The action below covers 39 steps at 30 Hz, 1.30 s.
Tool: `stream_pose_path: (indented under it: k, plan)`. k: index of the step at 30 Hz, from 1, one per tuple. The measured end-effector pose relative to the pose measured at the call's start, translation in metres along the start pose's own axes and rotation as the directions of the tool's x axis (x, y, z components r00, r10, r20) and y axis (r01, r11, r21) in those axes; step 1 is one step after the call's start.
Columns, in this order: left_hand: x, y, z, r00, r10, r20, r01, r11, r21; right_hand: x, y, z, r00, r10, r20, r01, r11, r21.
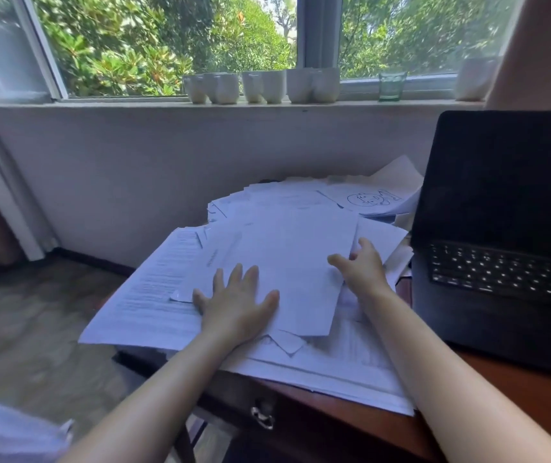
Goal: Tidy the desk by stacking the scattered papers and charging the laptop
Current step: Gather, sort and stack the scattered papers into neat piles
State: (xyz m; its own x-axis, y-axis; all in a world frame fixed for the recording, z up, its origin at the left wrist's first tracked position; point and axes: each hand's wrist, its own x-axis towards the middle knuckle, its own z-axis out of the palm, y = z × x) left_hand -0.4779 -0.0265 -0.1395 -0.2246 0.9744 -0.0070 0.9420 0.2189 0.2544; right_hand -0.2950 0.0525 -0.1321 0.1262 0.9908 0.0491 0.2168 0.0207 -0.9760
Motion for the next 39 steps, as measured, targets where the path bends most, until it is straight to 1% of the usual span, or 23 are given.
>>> stream_pose_path:
  k: [2,4,6,8,10,12,15,17,18,20,22,23,24,25,26,28,29,31,32,34,35,37,39]
  plan:
    - [0.001,0.004,0.001,1.0,0.018,0.013,-0.018,1.0,0.005,0.002,0.001,-0.001,0.997,0.014,0.069,-0.014,1.0,-0.004]
    - [0.003,0.009,0.002,0.999,0.03,0.017,-0.03,1.0,0.0,0.001,0.0,-0.002,0.989,0.007,0.146,0.003,0.997,-0.074]
    - [0.005,0.013,0.004,0.999,0.036,0.012,-0.035,0.999,-0.012,0.005,0.002,-0.003,0.99,-0.035,0.138,0.058,0.984,-0.166]
    - [0.005,0.015,0.004,0.999,0.031,-0.029,-0.033,0.998,-0.06,0.008,0.003,-0.006,0.992,-0.104,0.071,0.117,0.972,-0.202]
    - [0.004,0.014,0.004,0.994,0.008,-0.111,-0.024,0.989,-0.149,0.008,0.0,-0.01,0.988,-0.154,-0.003,0.152,0.979,-0.138]
    - [0.003,0.012,0.003,0.977,-0.015,-0.212,-0.034,0.973,-0.228,0.008,0.0,-0.017,0.984,-0.171,-0.048,0.171,0.985,-0.006]
    - [0.001,0.01,0.001,0.947,-0.051,-0.316,-0.065,0.936,-0.346,0.007,-0.004,-0.027,0.981,-0.193,-0.028,0.195,0.963,0.186]
    - [0.003,0.009,-0.007,0.932,-0.104,-0.348,-0.075,0.882,-0.466,0.009,-0.007,-0.032,0.983,-0.184,-0.001,0.177,0.944,0.279]
    - [0.004,0.009,-0.013,0.932,-0.132,-0.338,-0.074,0.842,-0.534,0.008,-0.01,-0.035,0.984,-0.177,0.027,0.159,0.934,0.319]
    - [0.006,0.005,-0.032,0.952,-0.162,-0.261,-0.07,0.712,-0.699,0.006,-0.015,-0.04,0.974,-0.19,0.125,0.138,0.931,0.337]
    - [0.005,0.0,-0.049,0.986,-0.069,-0.155,-0.091,0.556,-0.826,0.004,-0.016,-0.042,0.949,-0.199,0.243,0.119,0.944,0.308]
    - [0.004,-0.002,-0.054,0.995,0.0,-0.102,-0.087,0.507,-0.857,0.002,-0.015,-0.042,0.94,-0.195,0.279,0.113,0.952,0.284]
    - [0.002,-0.004,-0.057,0.996,0.047,-0.073,-0.087,0.477,-0.874,-0.001,-0.017,-0.042,0.937,-0.196,0.29,0.115,0.955,0.273]
    - [0.003,-0.005,-0.058,0.995,0.066,-0.074,-0.096,0.452,-0.887,-0.002,-0.018,-0.041,0.935,-0.211,0.284,0.128,0.95,0.284]
    - [0.003,-0.006,-0.058,0.993,0.056,-0.102,-0.116,0.43,-0.895,-0.003,-0.02,-0.04,0.935,-0.224,0.274,0.127,0.935,0.33]
    - [0.006,-0.007,-0.055,0.982,-0.037,-0.186,-0.156,0.397,-0.905,0.0,-0.024,-0.038,0.952,-0.193,0.239,0.072,0.896,0.437]
    - [0.009,-0.008,-0.052,0.972,-0.109,-0.206,-0.151,0.378,-0.913,0.003,-0.024,-0.037,0.967,-0.169,0.188,0.072,0.898,0.434]
    - [0.017,-0.01,-0.044,0.951,-0.237,-0.199,-0.115,0.326,-0.938,0.007,-0.019,-0.034,0.984,-0.171,0.044,0.151,0.943,0.296]
    - [0.021,-0.01,-0.039,0.943,-0.283,-0.178,-0.095,0.282,-0.955,0.008,-0.014,-0.033,0.982,-0.189,0.001,0.185,0.962,0.2]
    - [0.029,-0.009,-0.03,0.924,-0.357,-0.135,-0.069,0.194,-0.979,0.009,-0.006,-0.033,0.983,-0.183,0.001,0.183,0.983,-0.019]
    - [0.032,-0.007,-0.025,0.914,-0.385,-0.13,-0.068,0.171,-0.983,0.009,-0.002,-0.034,0.987,-0.163,0.006,0.163,0.98,-0.111]
    - [0.038,-0.004,-0.018,0.89,-0.429,-0.151,-0.081,0.176,-0.981,0.011,0.002,-0.033,0.989,-0.146,0.0,0.143,0.966,-0.216]
    - [0.041,-0.002,-0.012,0.873,-0.453,-0.181,-0.09,0.215,-0.973,0.011,0.003,-0.032,0.988,-0.154,-0.018,0.144,0.957,-0.25]
